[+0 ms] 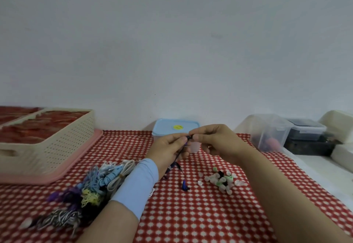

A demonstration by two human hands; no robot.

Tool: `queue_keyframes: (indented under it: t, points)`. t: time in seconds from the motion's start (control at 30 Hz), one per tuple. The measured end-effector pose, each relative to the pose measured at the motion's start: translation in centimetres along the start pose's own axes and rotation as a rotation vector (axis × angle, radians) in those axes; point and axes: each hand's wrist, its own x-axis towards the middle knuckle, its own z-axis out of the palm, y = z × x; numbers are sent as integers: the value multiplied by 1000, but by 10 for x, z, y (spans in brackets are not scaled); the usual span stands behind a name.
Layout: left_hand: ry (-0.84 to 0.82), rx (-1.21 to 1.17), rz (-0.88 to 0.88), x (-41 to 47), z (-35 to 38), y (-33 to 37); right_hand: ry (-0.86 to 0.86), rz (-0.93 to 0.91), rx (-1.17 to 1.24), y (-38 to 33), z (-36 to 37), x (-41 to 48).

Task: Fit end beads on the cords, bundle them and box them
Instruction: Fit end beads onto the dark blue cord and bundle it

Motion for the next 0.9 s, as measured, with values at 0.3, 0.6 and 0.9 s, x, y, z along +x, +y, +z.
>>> queue_keyframes:
  t: [0.3, 0.6, 0.9]
  points:
    - [-31, -49, -36, -4, -1, -3, -41, 75, 100, 5, 3, -5]
    - [-8, -17, -22, -7, -2, 0, -97, 62, 66, 4, 2, -5]
    - [-31, 8, -1, -10, -2, -3, -105, 63, 71, 10, 3, -2]
